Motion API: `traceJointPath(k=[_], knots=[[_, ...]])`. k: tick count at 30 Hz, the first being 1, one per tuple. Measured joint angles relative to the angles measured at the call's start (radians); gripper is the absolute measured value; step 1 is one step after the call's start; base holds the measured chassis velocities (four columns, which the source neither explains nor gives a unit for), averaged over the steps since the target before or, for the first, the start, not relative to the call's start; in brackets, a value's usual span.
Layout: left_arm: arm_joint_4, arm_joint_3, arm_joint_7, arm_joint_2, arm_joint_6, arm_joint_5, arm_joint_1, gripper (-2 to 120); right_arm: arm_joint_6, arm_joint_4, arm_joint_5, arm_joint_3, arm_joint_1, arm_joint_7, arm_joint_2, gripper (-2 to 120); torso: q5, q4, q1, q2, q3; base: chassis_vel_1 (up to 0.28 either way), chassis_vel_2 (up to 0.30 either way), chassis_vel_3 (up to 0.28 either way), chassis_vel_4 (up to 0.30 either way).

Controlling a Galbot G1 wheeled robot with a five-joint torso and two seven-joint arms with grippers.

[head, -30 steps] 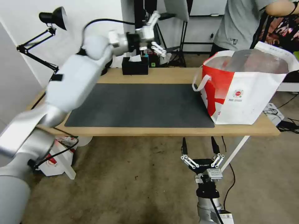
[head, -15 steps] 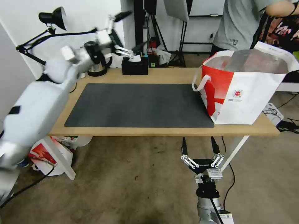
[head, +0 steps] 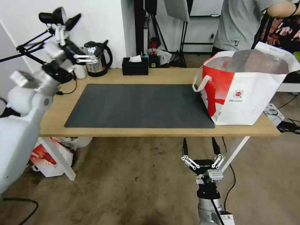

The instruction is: Pick up the trash from the table and place it into the takeout bag.

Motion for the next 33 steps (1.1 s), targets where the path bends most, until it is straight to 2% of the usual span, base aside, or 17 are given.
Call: traceJointPath(k=[6,15,22,30,33], knots=[[-0.084,-0.104,-0.027,-0.068,-0.003,-0.009,0.166,100,0.000,0.000,0.000,0.000,0.000,0.000,0.000,100,0.0001,-0.0001,0.000,0.000,0.000,0.000,0.000,0.000,0.000],[-0.150,-0.165,-0.049,-0.189,-0.011,0.005,0.285,100,0.000,0.000,0.000,0.000,0.000,0.000,0.000,100,0.0001,-0.0002,0.000,0.000,0.000,0.000,0.000,0.000,0.000],[-0.186,-0.220,-0.078,-0.245,-0.026,0.029,0.347,100,0.000,0.000,0.000,0.000,0.000,0.000,0.000,100,0.0002,-0.0001,0.000,0.000,0.000,0.000,0.000,0.000,0.000],[-0.267,-0.293,-0.094,-0.361,-0.040,0.060,0.474,100,0.000,0.000,0.000,0.000,0.000,0.000,0.000,100,0.0002,-0.0002,0.000,0.000,0.000,0.000,0.000,0.000,0.000],[-0.286,-0.307,-0.098,-0.384,-0.044,0.063,0.509,100,0.000,0.000,0.000,0.000,0.000,0.000,0.000,100,0.0002,-0.0003,0.000,0.000,0.000,0.000,0.000,0.000,0.000]])
